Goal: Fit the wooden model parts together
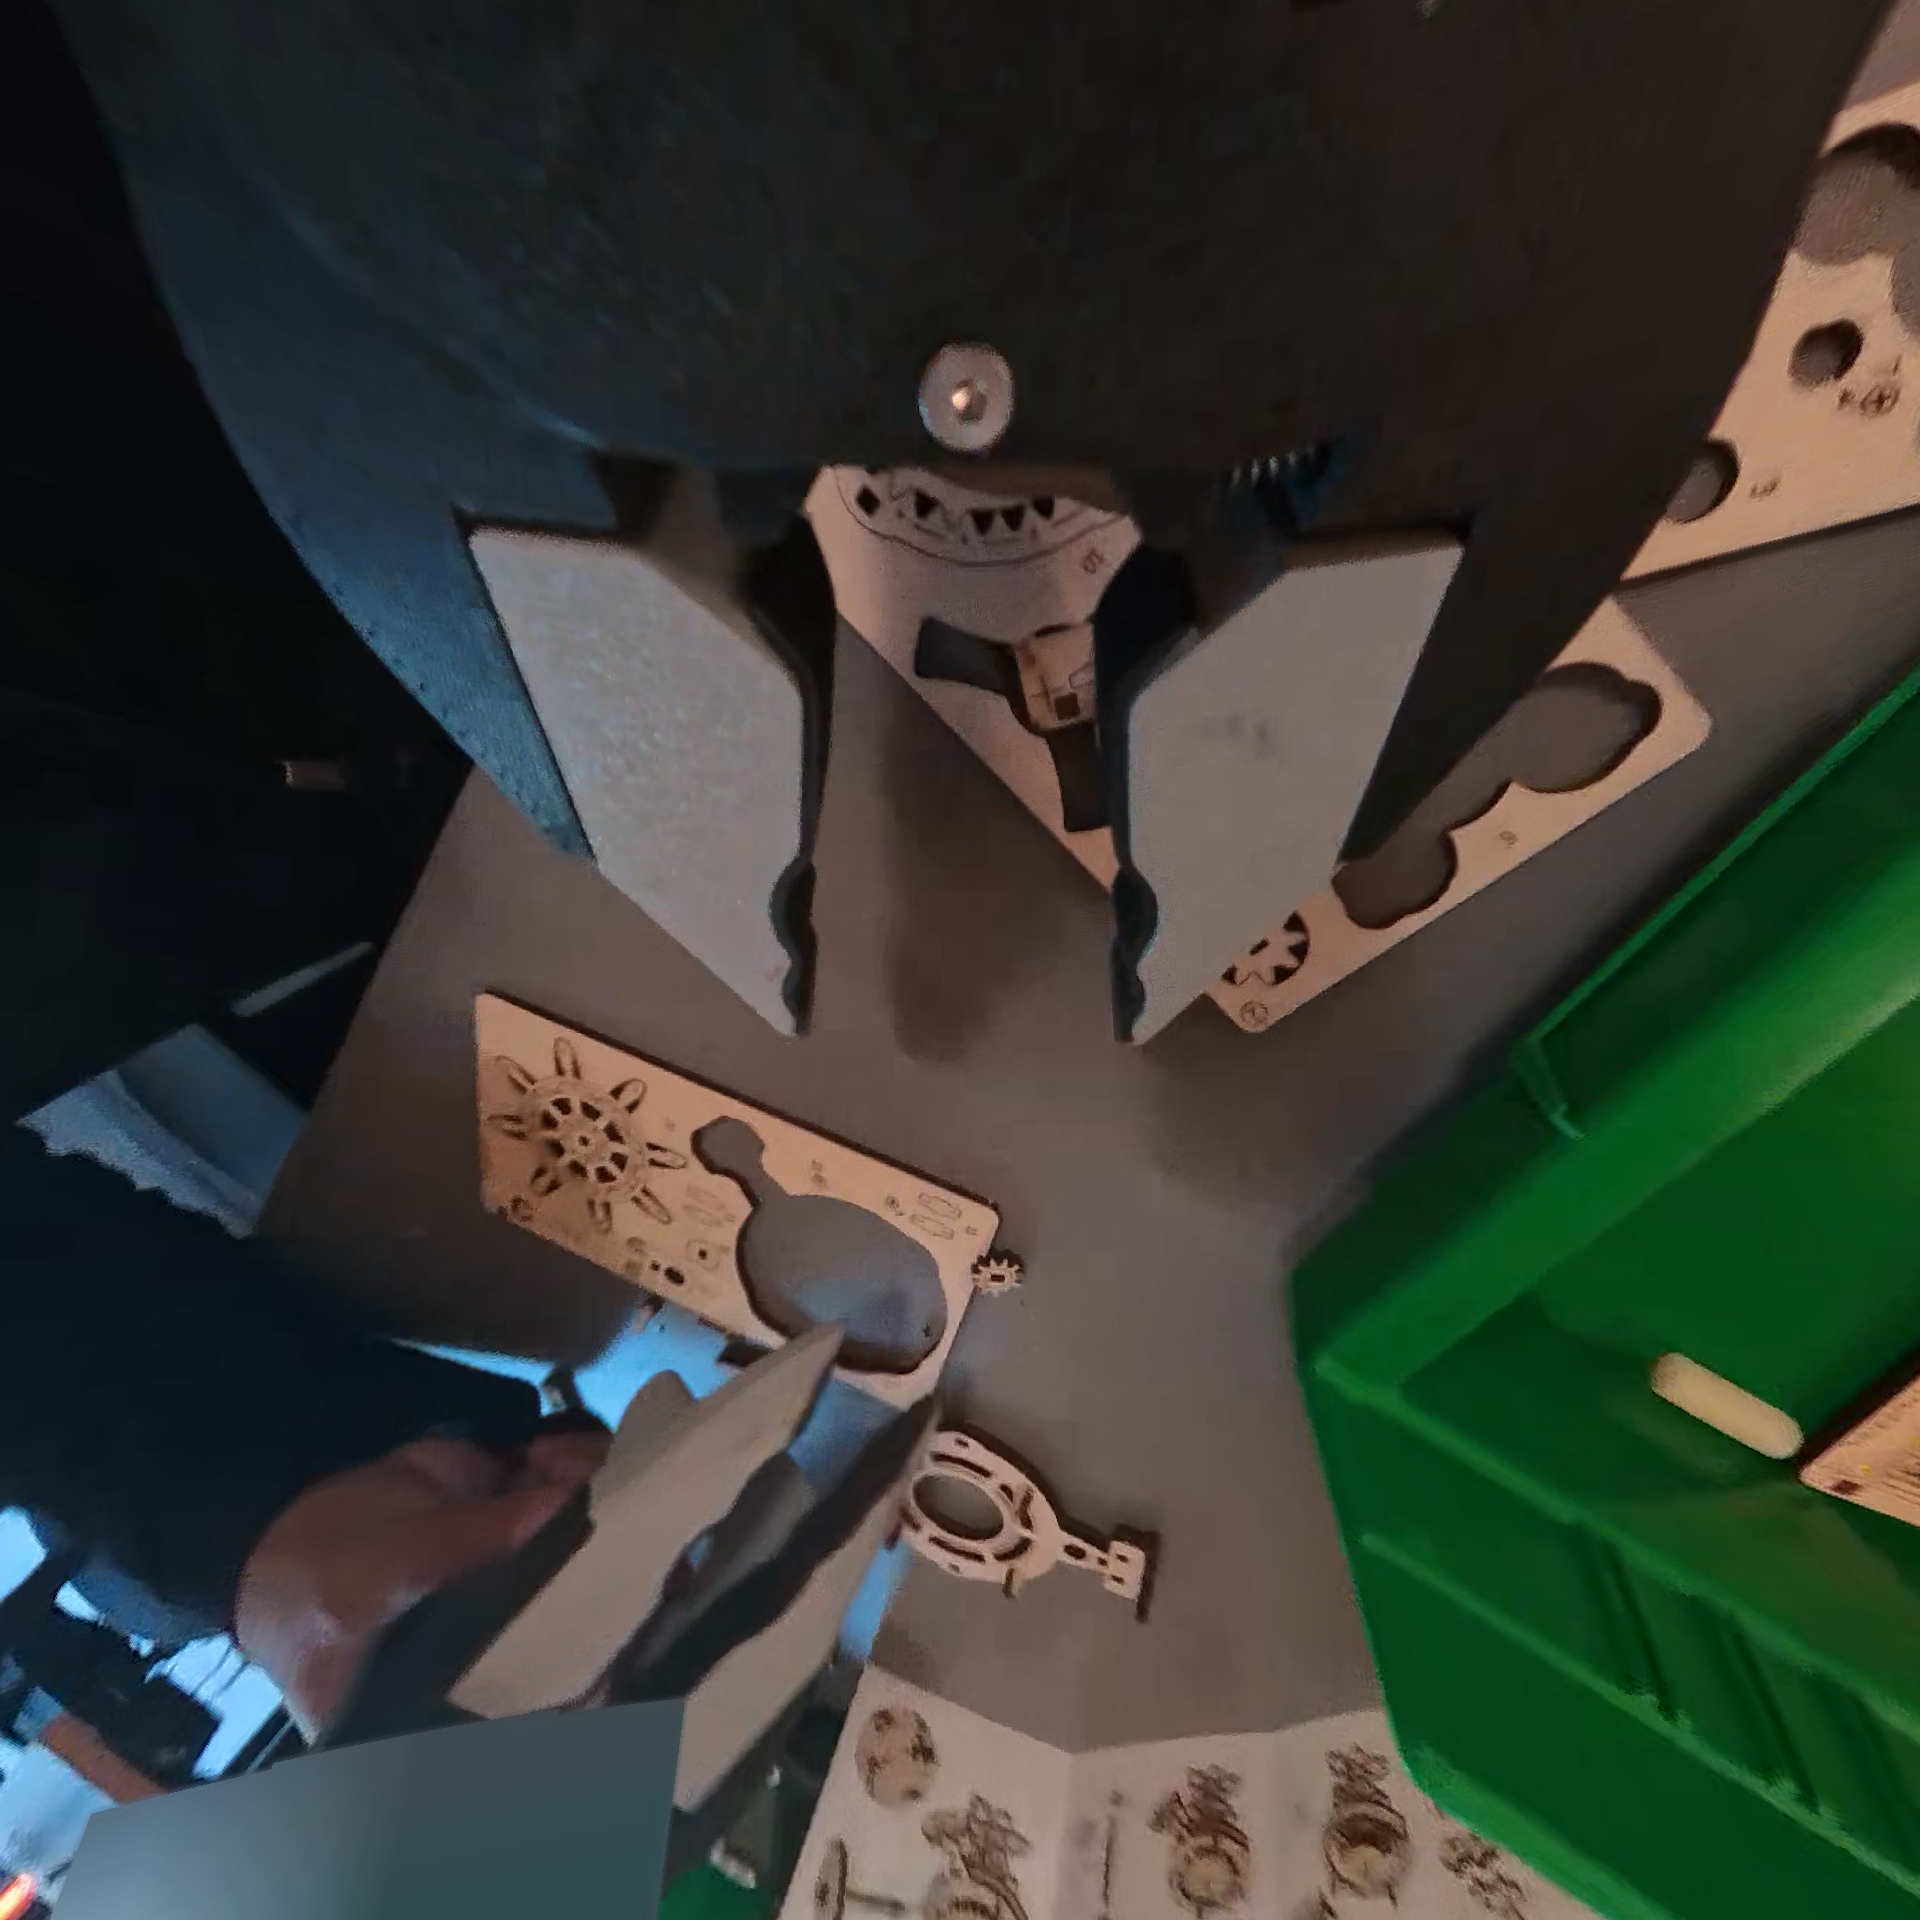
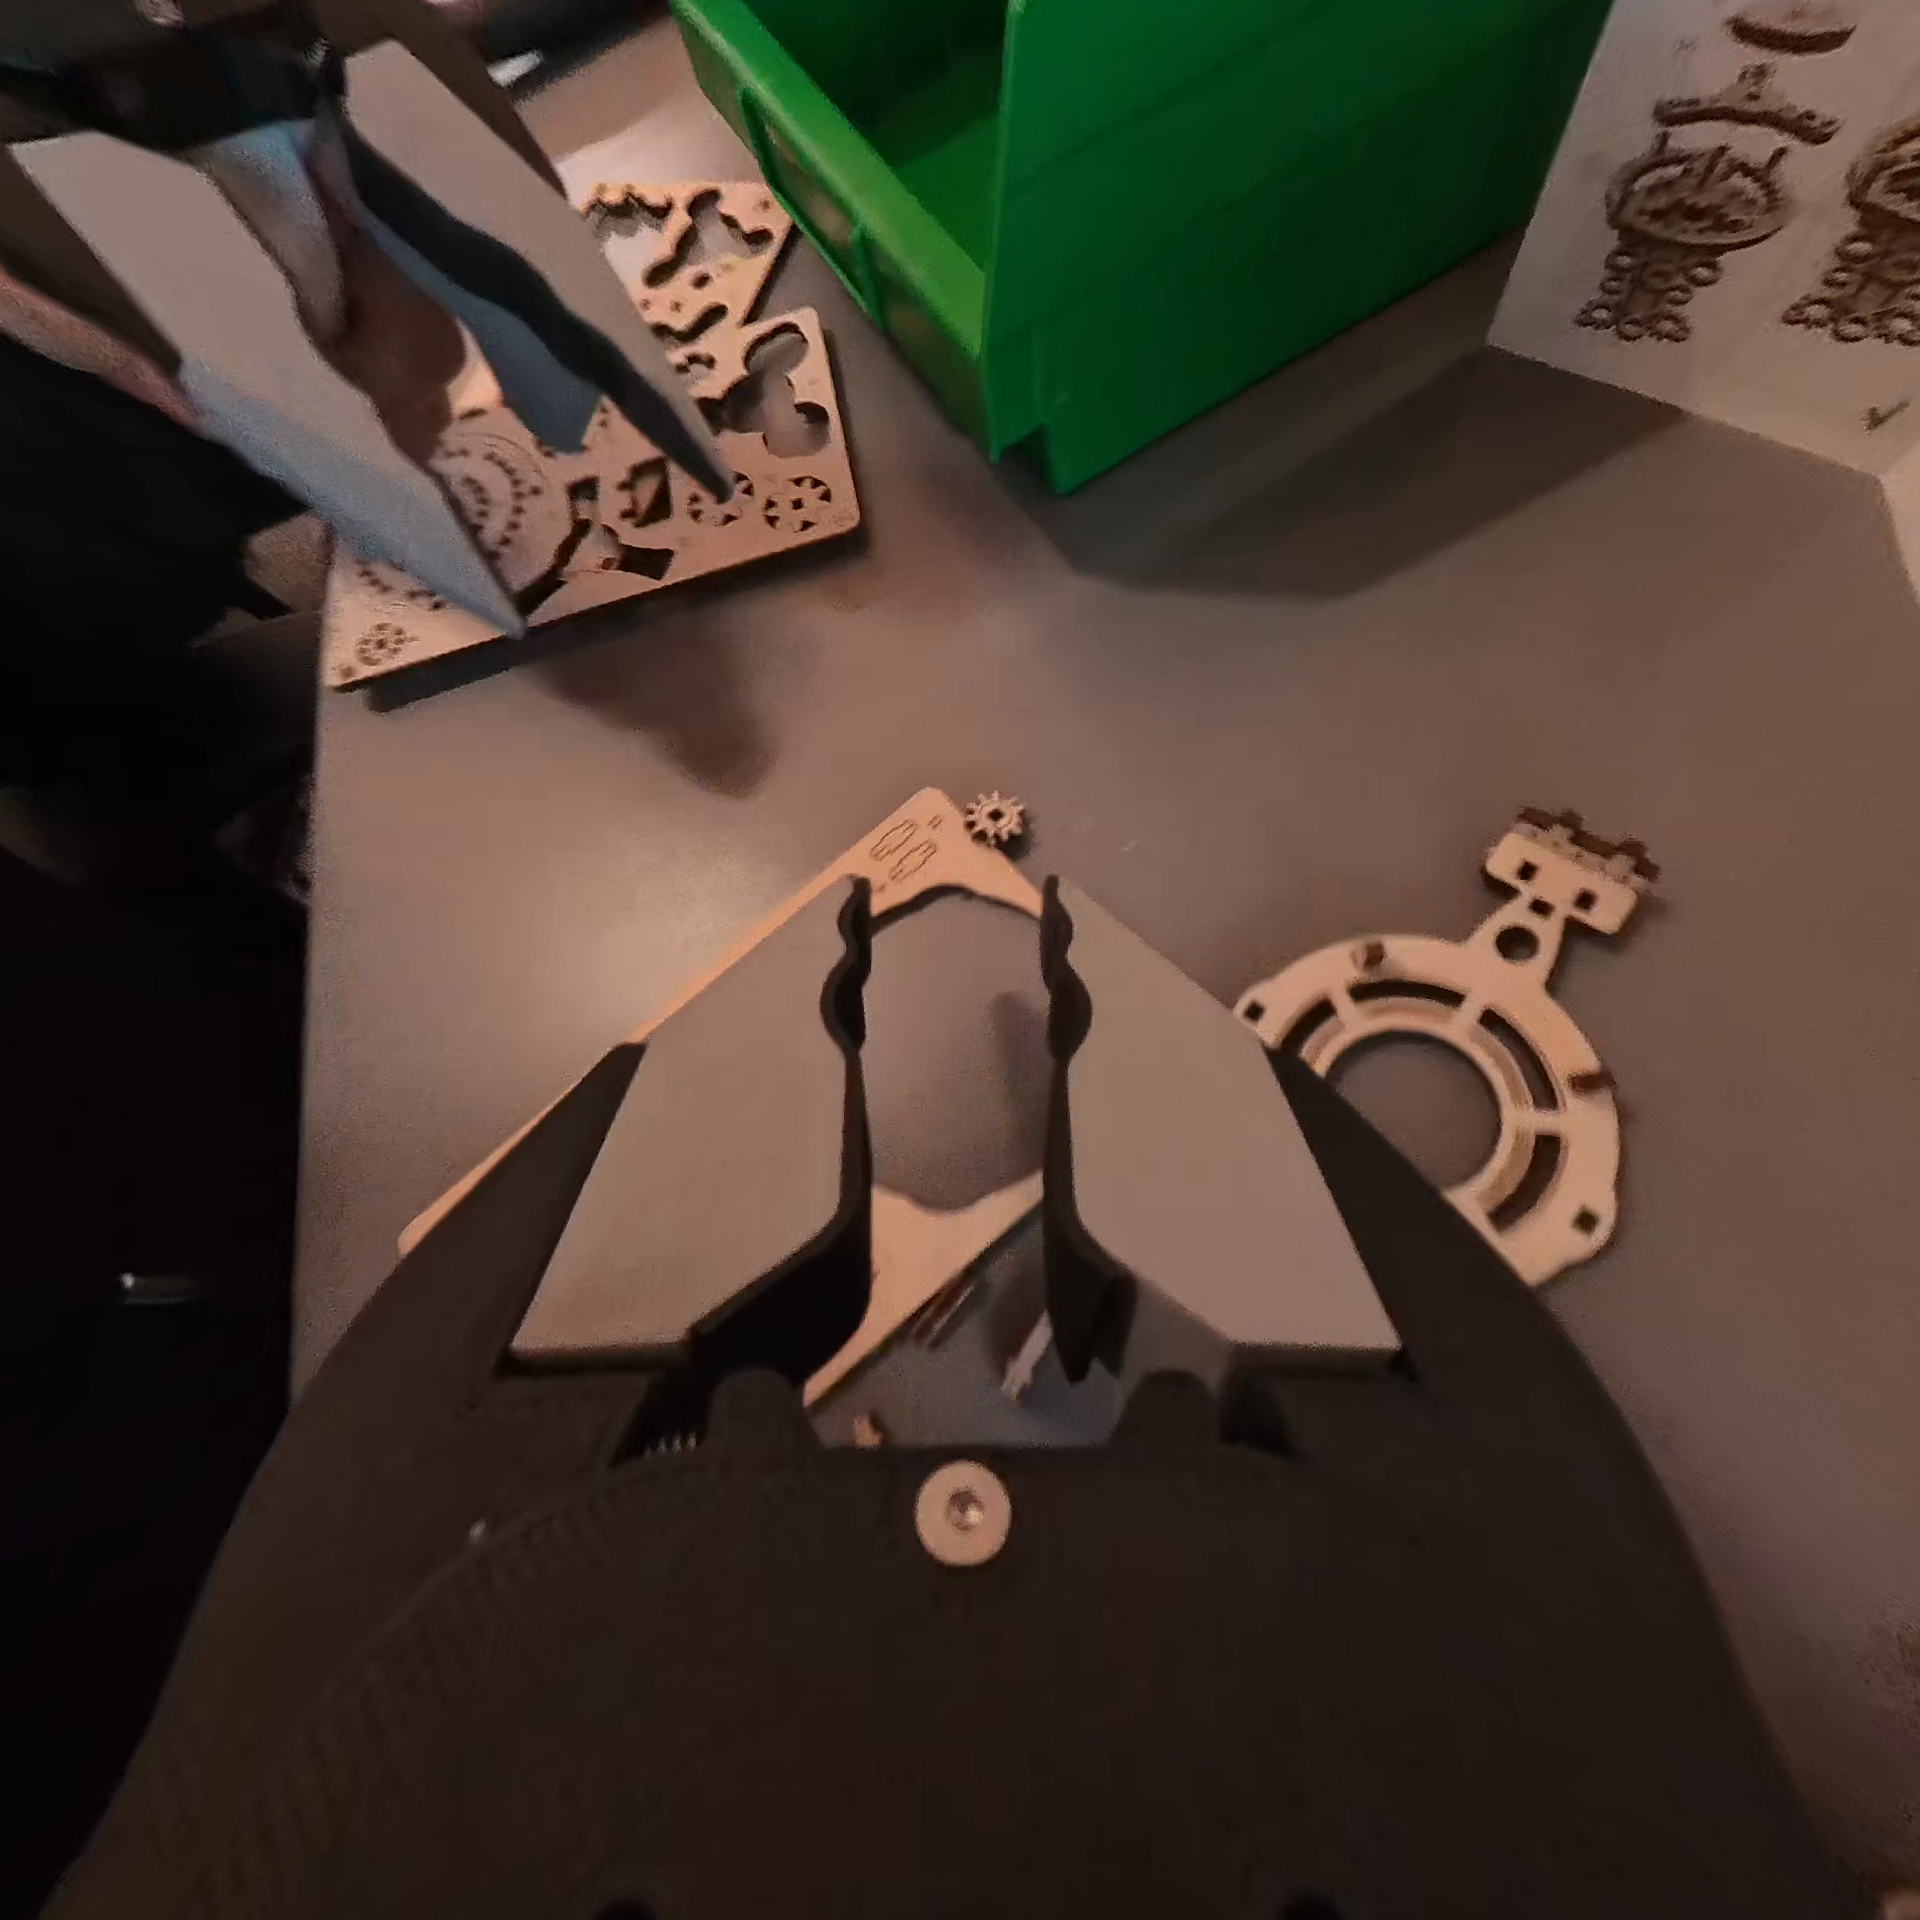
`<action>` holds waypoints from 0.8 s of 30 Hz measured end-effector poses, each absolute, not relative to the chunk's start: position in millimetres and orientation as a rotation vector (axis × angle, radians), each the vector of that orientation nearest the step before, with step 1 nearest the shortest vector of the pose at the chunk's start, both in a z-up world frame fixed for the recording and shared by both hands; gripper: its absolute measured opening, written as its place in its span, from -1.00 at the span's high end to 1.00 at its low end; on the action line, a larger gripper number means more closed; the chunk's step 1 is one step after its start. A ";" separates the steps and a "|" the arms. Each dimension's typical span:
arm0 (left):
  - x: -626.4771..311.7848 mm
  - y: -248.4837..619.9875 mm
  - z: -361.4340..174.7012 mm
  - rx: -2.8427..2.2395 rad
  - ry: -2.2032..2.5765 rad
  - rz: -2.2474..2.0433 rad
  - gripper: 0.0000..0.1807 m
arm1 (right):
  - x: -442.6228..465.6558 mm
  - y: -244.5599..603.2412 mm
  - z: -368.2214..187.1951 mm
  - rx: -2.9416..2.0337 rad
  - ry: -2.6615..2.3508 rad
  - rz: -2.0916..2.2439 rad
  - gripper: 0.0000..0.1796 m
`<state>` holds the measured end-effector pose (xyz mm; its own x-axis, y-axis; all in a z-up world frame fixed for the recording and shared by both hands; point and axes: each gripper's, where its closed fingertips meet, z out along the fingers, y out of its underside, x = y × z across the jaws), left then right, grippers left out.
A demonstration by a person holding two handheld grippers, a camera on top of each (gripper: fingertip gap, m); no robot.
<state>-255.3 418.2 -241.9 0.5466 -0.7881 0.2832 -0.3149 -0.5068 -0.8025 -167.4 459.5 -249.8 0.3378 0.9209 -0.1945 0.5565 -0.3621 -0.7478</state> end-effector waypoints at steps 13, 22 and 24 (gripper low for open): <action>-240.0 420.2 -228.6 -1.989 0.956 -0.963 0.45 | -195.5 472.5 -277.8 -2.129 -1.375 0.779 0.97; -228.1 422.6 -240.7 -2.054 0.964 -0.908 0.45 | -171.6 484.4 -248.1 -2.022 -1.287 0.738 0.99; -226.8 422.5 -242.9 -2.068 0.970 -0.875 0.45 | -170.5 478.9 -252.0 -2.065 -1.277 0.790 0.85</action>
<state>-226.8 422.5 -242.9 0.4960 -0.8218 0.2803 -0.3631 -0.4896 -0.7927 -170.5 478.9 -252.0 0.3662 0.9128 -0.1808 0.5695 -0.3735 -0.7323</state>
